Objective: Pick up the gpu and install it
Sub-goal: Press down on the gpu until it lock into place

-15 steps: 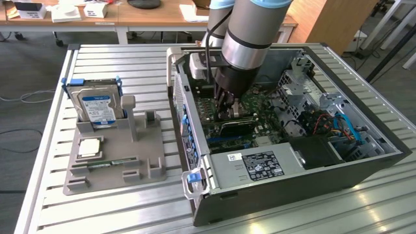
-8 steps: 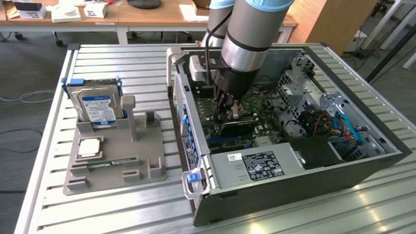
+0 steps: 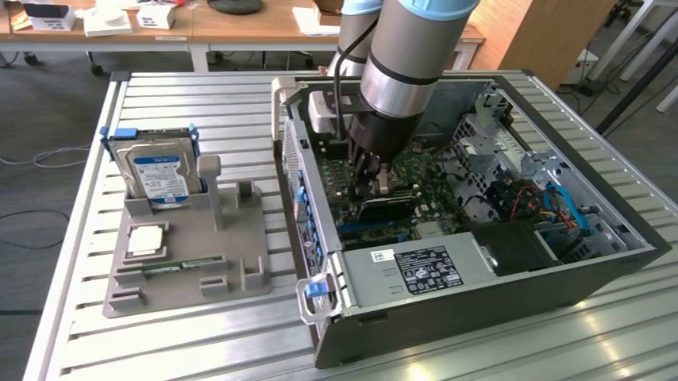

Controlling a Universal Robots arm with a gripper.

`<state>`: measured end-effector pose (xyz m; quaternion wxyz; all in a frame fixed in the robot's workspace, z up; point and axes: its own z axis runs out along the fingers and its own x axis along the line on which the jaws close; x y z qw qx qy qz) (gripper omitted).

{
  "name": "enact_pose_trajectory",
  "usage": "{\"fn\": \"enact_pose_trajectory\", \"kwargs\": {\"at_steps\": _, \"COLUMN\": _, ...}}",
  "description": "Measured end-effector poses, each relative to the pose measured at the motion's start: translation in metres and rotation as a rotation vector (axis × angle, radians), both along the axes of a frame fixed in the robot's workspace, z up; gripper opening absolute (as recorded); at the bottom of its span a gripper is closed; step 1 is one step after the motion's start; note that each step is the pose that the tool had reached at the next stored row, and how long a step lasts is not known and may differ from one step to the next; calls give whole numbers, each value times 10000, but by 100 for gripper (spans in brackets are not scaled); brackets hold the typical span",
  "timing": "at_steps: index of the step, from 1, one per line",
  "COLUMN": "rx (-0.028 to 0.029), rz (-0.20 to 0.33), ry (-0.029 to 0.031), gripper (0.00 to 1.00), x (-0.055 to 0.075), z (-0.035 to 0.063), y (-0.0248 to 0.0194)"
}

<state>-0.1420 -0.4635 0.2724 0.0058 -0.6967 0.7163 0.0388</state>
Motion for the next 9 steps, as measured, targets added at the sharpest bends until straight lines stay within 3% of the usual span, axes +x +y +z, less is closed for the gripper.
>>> {"fn": "enact_pose_trajectory", "kwargs": {"at_steps": 9, "rx": 4, "rz": 0, "ry": -2, "gripper": 11, "x": 0, "z": -26, "y": 1}}
